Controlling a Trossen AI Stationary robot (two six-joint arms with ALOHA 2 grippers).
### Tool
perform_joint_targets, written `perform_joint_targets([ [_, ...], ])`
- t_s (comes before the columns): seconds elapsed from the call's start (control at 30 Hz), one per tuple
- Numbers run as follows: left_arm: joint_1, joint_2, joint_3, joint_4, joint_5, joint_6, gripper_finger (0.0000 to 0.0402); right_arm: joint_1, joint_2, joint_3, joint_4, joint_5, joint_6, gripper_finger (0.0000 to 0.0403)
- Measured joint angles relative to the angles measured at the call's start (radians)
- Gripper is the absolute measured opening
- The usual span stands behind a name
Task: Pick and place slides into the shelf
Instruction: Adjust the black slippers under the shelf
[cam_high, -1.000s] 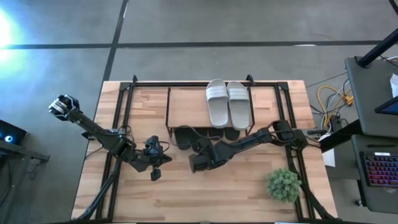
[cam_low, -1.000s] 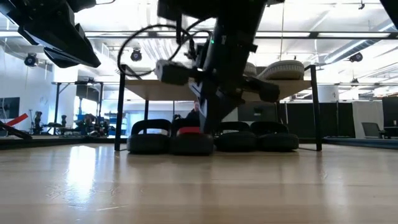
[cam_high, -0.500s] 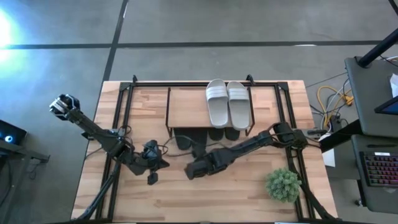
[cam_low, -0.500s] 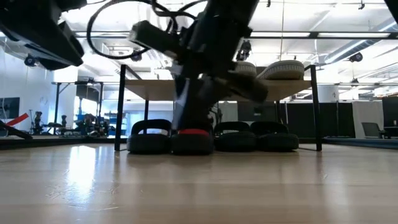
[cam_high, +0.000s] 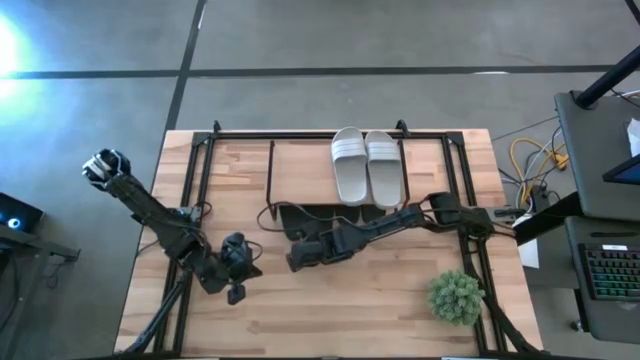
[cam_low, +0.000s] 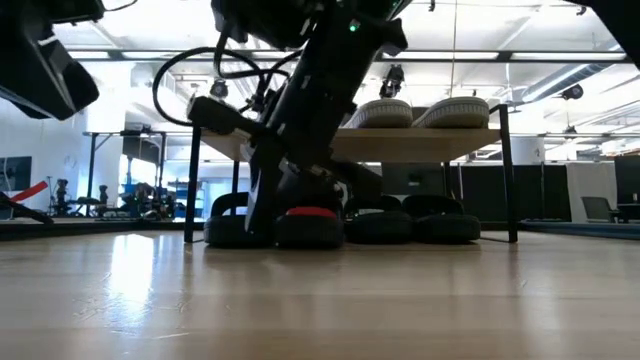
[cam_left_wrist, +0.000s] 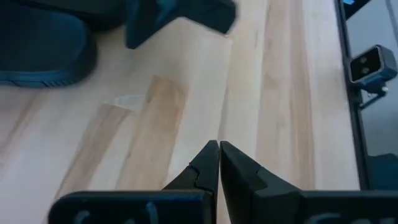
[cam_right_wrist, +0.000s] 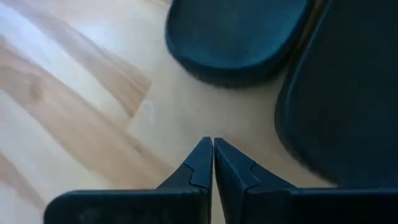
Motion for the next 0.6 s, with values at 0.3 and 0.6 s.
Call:
perform_joint_targets([
  [0.3, -0.038, 0.000, 0.000, 0.000, 0.000, -0.050, 0.0000, -0.045, 0.009, 0.000, 0.036, 0.013, -0.050, 0.0009],
  [0.6, -0.043, 0.000, 0.000, 0.000, -0.001, -0.052, 0.0000, -0.118, 0.037, 0.006, 0.113, 0.012, -0.092, 0.0009],
])
